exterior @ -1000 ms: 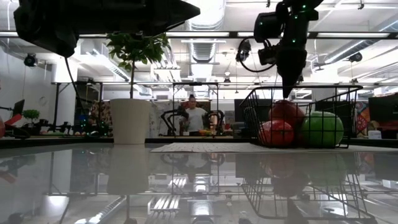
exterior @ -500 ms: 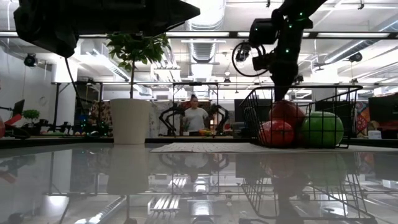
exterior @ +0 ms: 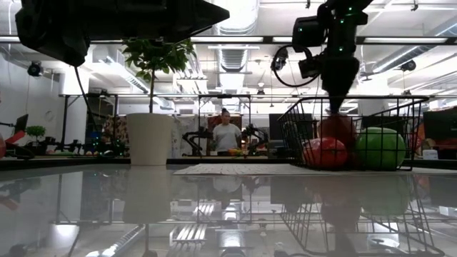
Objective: Build produce basket
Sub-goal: Put the yellow apple into the wire basket, then put the red pomegranate into the wire basket
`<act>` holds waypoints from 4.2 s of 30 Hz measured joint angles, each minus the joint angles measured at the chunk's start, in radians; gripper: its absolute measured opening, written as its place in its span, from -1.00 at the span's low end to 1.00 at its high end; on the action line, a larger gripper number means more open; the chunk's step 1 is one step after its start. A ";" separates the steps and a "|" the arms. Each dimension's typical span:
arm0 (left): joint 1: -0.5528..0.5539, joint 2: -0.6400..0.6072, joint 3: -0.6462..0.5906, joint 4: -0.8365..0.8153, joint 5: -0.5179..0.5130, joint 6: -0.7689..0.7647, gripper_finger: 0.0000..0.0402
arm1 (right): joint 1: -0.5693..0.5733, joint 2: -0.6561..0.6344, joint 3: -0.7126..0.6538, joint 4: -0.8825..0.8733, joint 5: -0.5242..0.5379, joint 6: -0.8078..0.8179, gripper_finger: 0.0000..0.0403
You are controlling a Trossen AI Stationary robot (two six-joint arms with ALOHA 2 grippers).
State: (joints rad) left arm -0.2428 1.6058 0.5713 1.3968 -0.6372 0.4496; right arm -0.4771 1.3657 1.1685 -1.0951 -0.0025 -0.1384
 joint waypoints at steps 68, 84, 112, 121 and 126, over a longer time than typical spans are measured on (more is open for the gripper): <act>-0.086 -0.135 0.451 -2.036 0.208 -1.587 0.72 | 0.765 -0.401 -0.242 0.494 0.493 0.323 -0.96; -0.195 -0.135 0.596 -2.680 0.533 -2.261 0.72 | 0.767 -0.402 -0.407 0.825 0.493 0.074 -0.96; -0.253 -0.154 0.598 -2.637 0.551 -2.434 0.97 | 0.767 -0.402 -0.453 0.839 0.493 -0.040 -0.96; -0.254 -0.151 0.584 -2.773 0.623 -2.528 0.90 | 0.767 -0.402 -0.454 0.840 0.493 -0.039 -0.96; -0.263 -0.127 0.568 -2.819 0.662 -2.538 0.90 | 0.767 -0.402 -0.454 0.840 0.492 -0.036 -0.96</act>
State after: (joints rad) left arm -0.5063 1.4784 1.1393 -1.4226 0.0251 -2.0884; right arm 0.2895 0.9642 0.7142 -0.2550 0.4900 -0.1741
